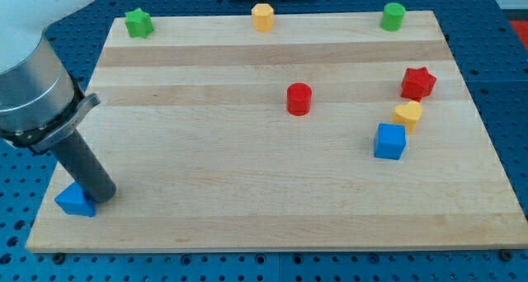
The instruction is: Point the arm toward the red circle
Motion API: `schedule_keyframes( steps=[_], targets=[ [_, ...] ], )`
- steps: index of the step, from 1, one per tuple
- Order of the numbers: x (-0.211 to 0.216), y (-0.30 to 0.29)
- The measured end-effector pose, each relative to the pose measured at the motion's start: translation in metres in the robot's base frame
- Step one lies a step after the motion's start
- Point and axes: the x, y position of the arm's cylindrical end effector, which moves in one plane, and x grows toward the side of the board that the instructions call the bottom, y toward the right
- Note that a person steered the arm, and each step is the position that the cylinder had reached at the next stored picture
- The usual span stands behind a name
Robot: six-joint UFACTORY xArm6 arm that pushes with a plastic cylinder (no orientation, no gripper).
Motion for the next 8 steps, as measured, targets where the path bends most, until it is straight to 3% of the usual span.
schedule_keyframes(
  steps=[1,3,6,7,8],
  targets=[
    [0.0,0.011],
    [-0.006,0.09],
    [-0.006,0.1],
    [-0.017,0.114],
    [-0.069,0.114]
  ],
)
